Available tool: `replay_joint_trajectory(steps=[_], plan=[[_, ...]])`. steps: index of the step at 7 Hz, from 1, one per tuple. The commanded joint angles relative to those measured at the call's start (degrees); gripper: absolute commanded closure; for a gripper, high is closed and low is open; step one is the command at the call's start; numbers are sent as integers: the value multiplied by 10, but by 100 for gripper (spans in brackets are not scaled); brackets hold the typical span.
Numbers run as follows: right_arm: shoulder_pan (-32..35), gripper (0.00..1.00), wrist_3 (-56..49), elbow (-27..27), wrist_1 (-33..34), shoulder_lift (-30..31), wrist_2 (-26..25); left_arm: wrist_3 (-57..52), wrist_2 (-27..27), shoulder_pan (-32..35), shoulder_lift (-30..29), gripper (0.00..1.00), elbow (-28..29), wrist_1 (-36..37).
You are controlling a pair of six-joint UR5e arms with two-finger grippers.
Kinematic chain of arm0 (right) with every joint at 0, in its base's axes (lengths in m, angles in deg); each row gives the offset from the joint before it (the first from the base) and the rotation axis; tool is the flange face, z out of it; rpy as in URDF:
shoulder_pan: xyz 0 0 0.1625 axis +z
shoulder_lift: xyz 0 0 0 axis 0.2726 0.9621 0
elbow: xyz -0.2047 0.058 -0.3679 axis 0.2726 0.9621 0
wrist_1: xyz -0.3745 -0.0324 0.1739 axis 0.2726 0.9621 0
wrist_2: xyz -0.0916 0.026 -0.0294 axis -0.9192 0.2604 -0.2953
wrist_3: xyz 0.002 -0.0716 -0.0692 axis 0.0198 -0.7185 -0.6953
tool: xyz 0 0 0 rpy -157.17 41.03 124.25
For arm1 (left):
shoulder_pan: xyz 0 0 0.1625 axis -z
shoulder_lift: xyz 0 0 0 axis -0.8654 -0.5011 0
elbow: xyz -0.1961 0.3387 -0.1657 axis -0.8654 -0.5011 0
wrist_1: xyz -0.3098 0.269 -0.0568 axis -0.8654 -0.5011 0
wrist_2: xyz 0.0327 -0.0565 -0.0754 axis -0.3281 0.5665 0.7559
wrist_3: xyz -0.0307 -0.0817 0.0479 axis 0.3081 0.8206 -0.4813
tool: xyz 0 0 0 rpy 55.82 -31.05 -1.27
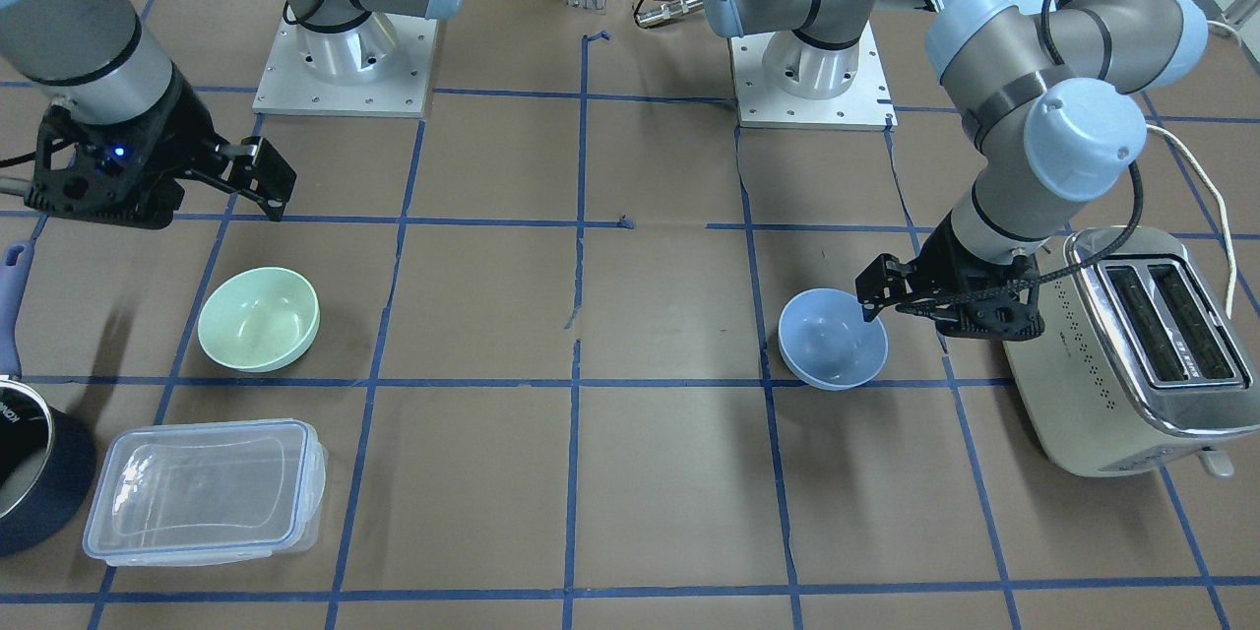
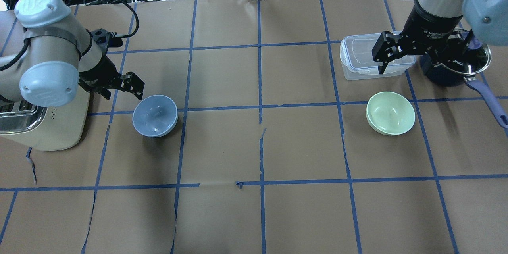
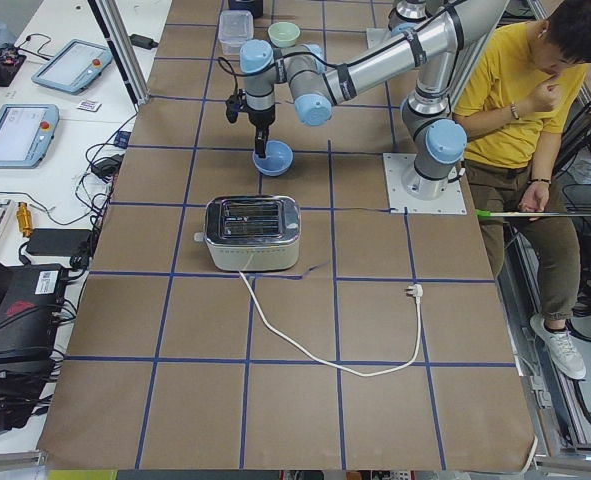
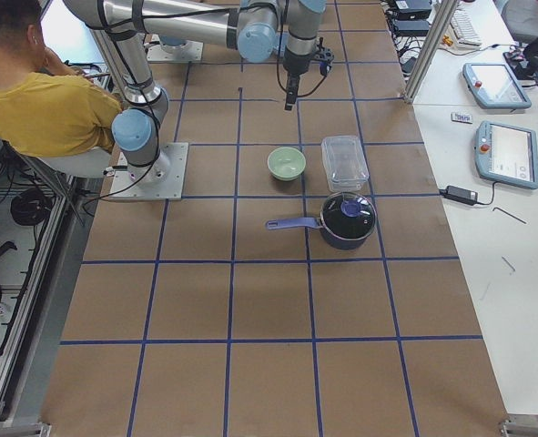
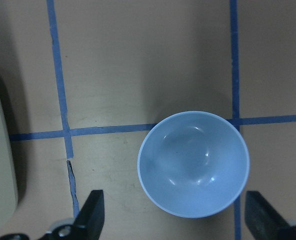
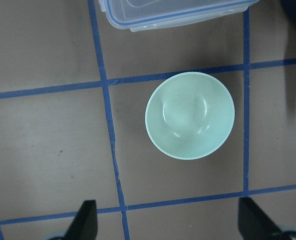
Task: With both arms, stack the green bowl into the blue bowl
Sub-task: 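Lower the left gripper to the blue bowl while the right lowers to the green bowl, then carry the blue bowl centerward with the left gripper while the right grips the green bowl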
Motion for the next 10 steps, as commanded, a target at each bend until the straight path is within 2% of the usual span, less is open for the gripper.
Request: replay_joint_trajectory(steps=[1, 2, 4, 6, 7, 8, 9, 10], plan=[[-3, 0, -8, -53, 66, -20, -4, -6, 0, -9, -31, 0, -27, 47], [-4, 0, -21, -81, 136, -32, -1, -5, 0, -9, -49, 9, -34, 53], [-3, 0, -89, -163, 260, -49, -3, -1, 1, -9, -66, 63, -42, 74], [-3, 0, -91, -236, 358, -65, 1, 2, 6, -8, -67, 89, -38, 75], [-4, 0, -91, -250, 389, -72, -2, 17, 12, -4, -64, 96, -35, 71], [-4, 0, -86, -264, 389, -75, 3, 57, 36, 10, -52, 99, -21, 50], [-6, 0, -88, -275, 391, -75, 3, 79, 40, 42, -42, 99, -4, 34], [-7, 5, -90, -275, 392, -75, 4, 141, 50, 93, -35, 99, 15, 12]])
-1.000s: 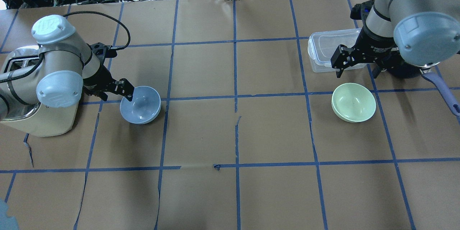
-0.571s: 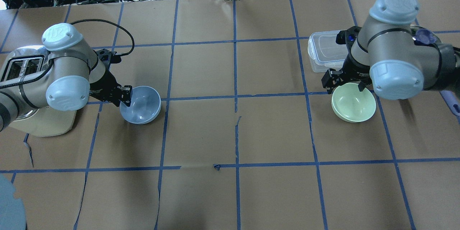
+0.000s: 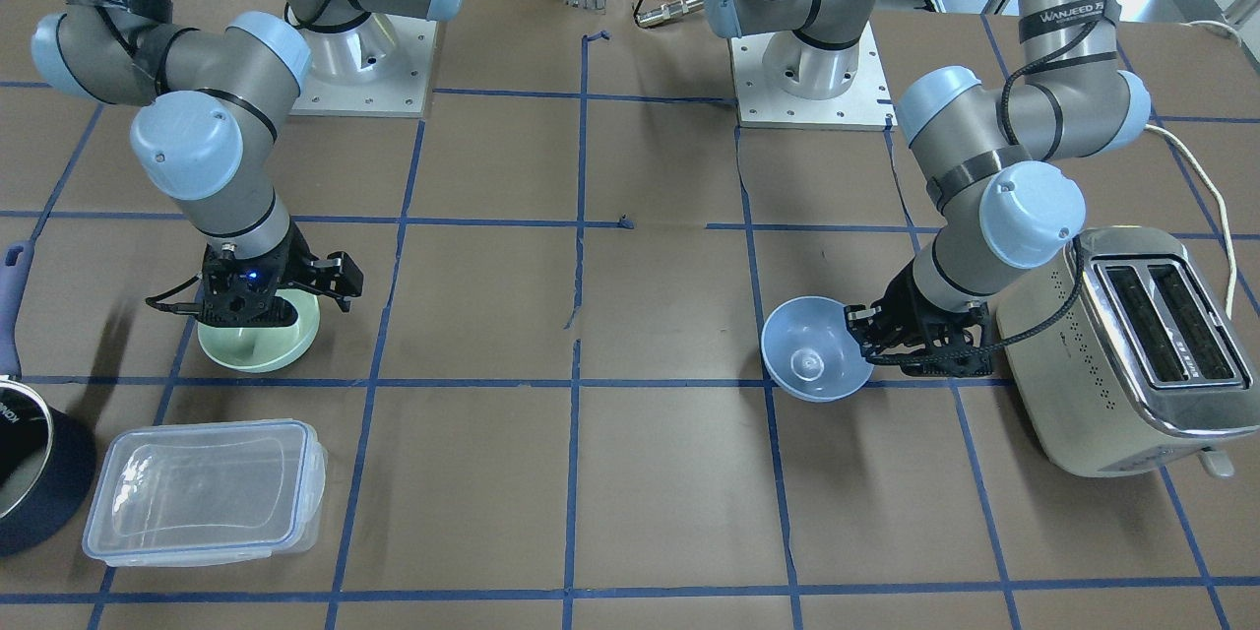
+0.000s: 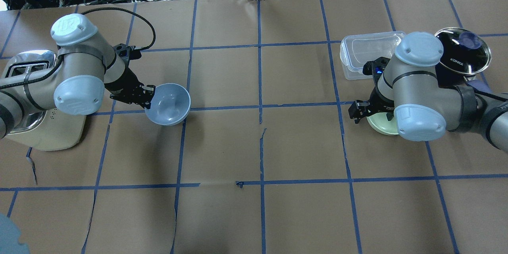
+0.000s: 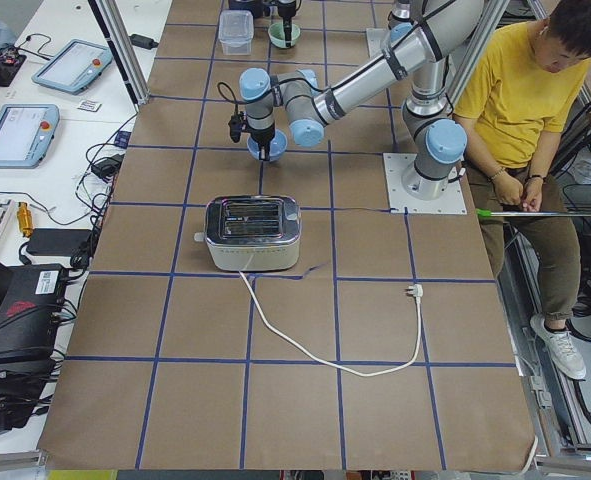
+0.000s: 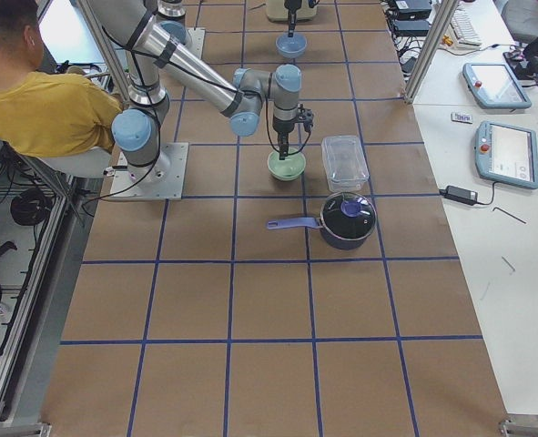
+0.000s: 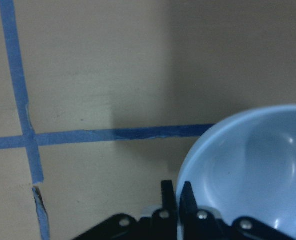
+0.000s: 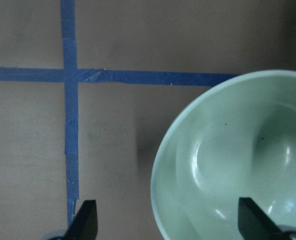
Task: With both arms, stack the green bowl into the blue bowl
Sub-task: 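Carry the blue bowl centerward with the left gripper while the right grips the green bowl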
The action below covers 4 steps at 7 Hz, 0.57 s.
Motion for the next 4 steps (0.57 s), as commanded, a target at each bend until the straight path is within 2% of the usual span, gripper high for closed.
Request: replay_joint_trajectory(steps=[1, 2, 3, 4], plan=[[0, 35, -2, -8, 2, -2, 1, 126, 16, 105, 14, 99, 24, -22], [-1, 73, -4, -8, 3, -2, -1, 192, 19, 150, 1, 99, 23, -16], [-1, 100, -3, -7, 3, -1, -5, 235, 30, 196, -9, 99, 20, 1], [-2, 100, -3, -6, 0, -1, -8, 285, 30, 240, -16, 99, 18, 31]])
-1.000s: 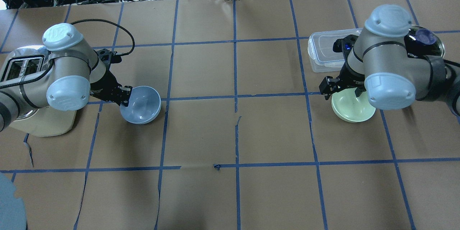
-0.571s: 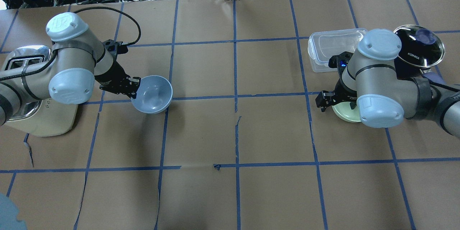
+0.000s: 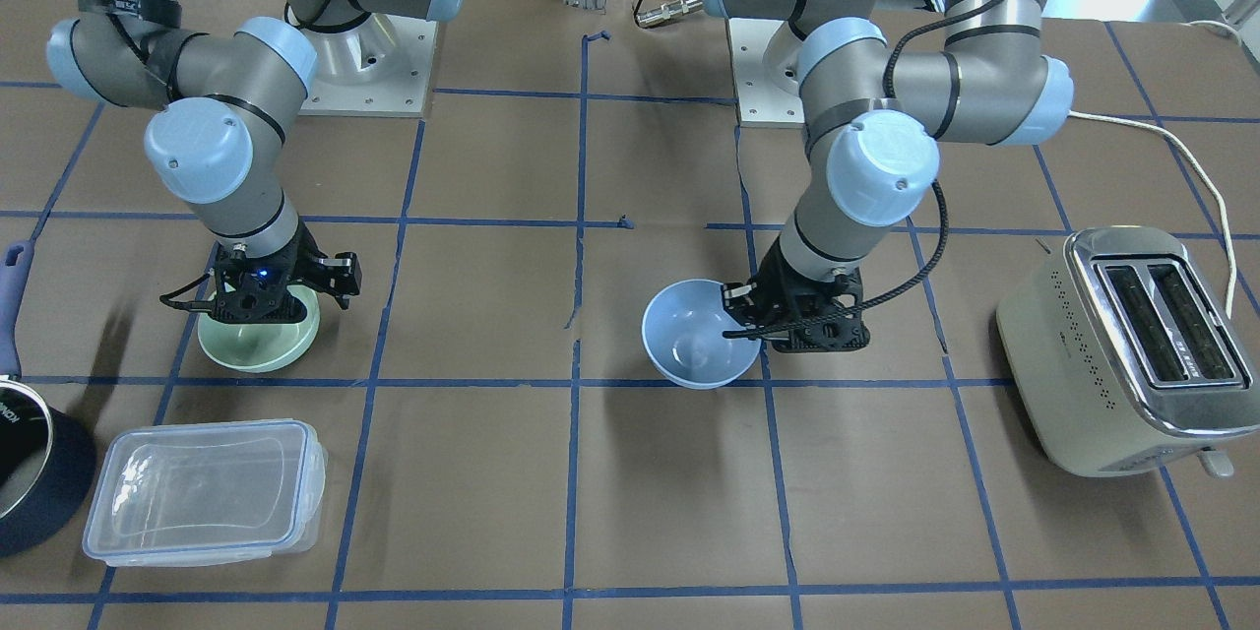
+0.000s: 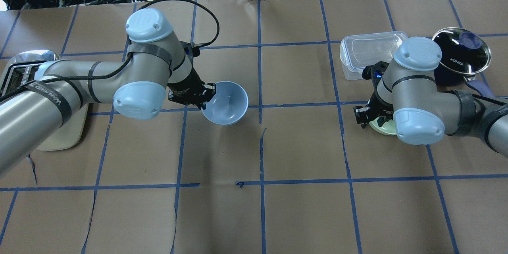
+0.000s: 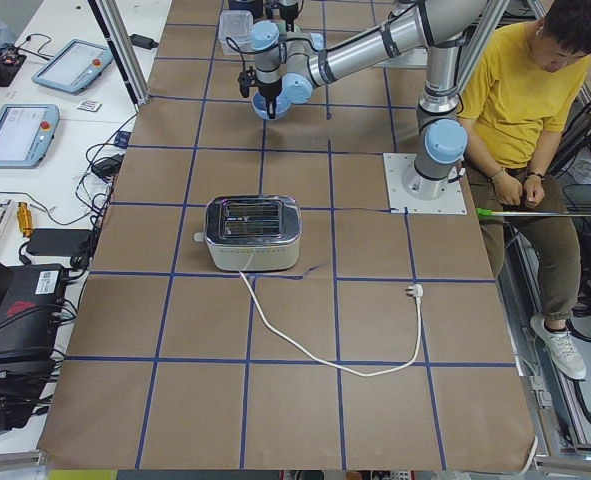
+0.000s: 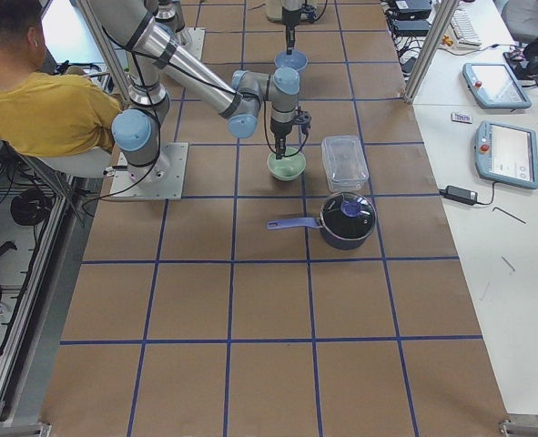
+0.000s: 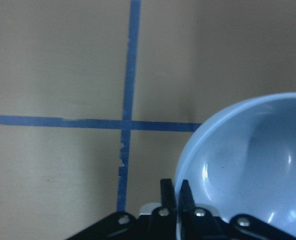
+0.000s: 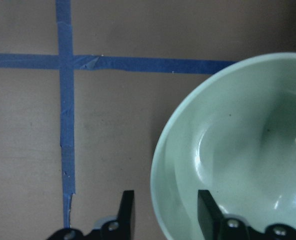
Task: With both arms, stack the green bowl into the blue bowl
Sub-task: 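Carry the blue bowl centerward with the left gripper while the right grips the green bowl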
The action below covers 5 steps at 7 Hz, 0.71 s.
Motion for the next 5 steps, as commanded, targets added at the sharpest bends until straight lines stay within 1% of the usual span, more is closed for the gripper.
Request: replay_joint_trajectory(steps=[1, 2, 3, 4, 5], plan=[[-1, 100, 0, 5, -3, 1, -4, 85, 4, 72, -18, 99, -2, 39], [-1, 100, 1, 9, -2, 5, -4, 88, 5, 78, -26, 99, -7, 43], [-1, 100, 1, 17, -3, 6, -4, 91, 5, 82, -40, 99, -26, 85], [-1, 100, 3, 32, -12, 9, -6, 92, 7, 83, -43, 99, -34, 111], [-1, 100, 10, 43, -30, 15, -5, 91, 7, 83, -44, 95, -34, 114]])
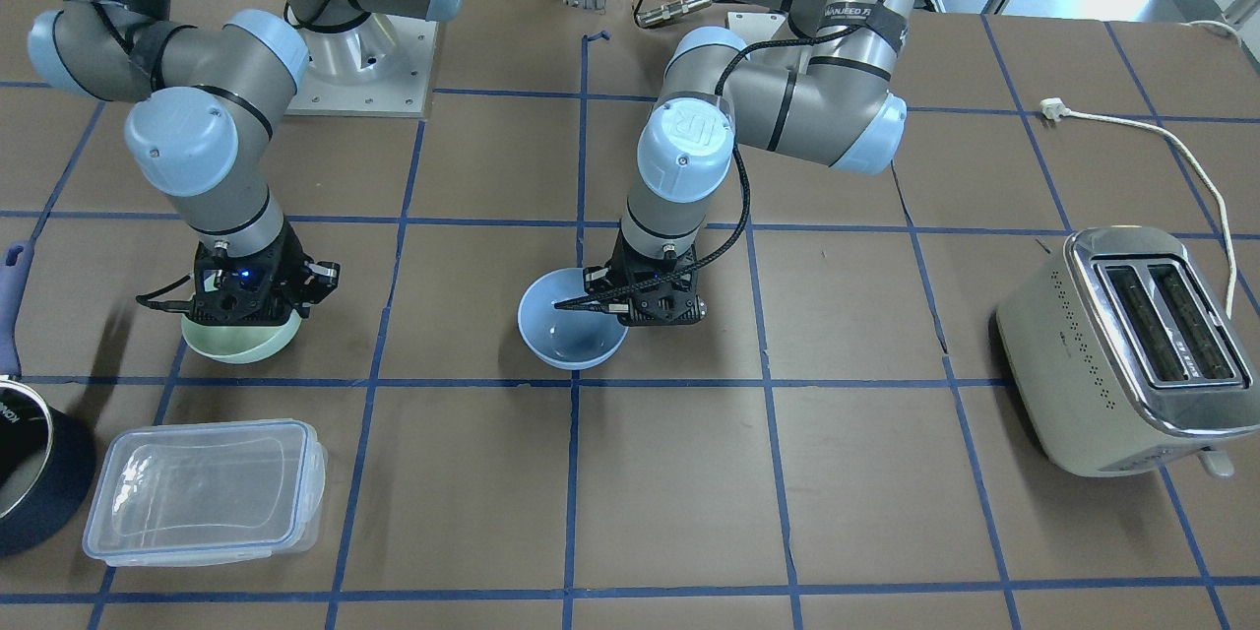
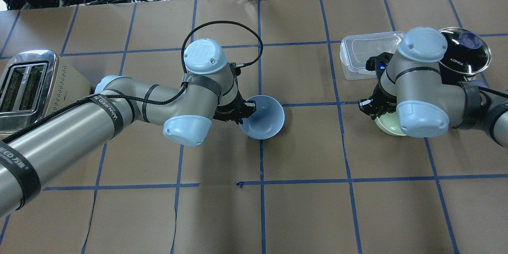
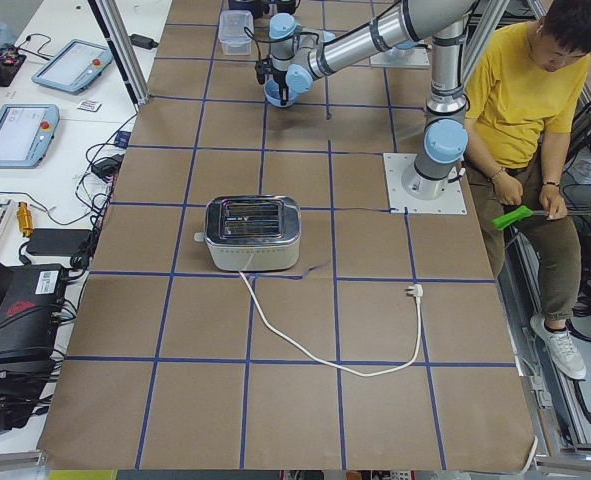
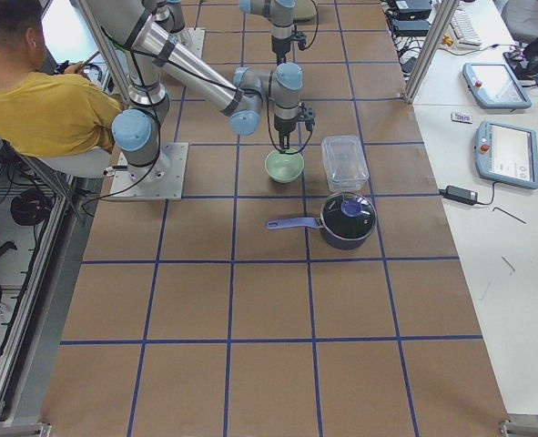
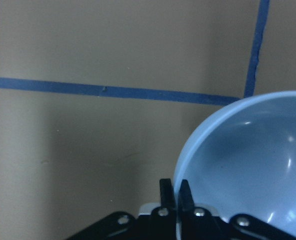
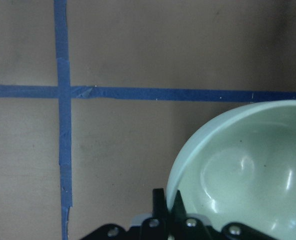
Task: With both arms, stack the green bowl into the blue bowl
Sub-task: 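Set the blue bowl down at the table center and raise the left gripper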
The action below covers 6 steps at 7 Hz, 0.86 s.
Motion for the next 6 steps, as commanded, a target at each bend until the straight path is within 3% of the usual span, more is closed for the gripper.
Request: replay_joint_trajectory(steps=[1, 2, 3, 5, 6], plan=[[5, 100, 8, 36, -44, 15, 5, 1, -1, 1, -2, 17, -2, 18], [15, 100, 34, 69, -80, 17, 7, -5, 0, -5, 15, 0, 5, 17], [36, 100, 69, 108, -116, 14, 8, -16, -7, -24, 25, 0, 29, 2], [108, 100, 193, 192, -168, 2, 9, -139, -13, -86, 58, 0, 121, -163], [152, 100, 266, 227, -196, -18, 7, -181, -56, -101, 69, 0, 171, -238]])
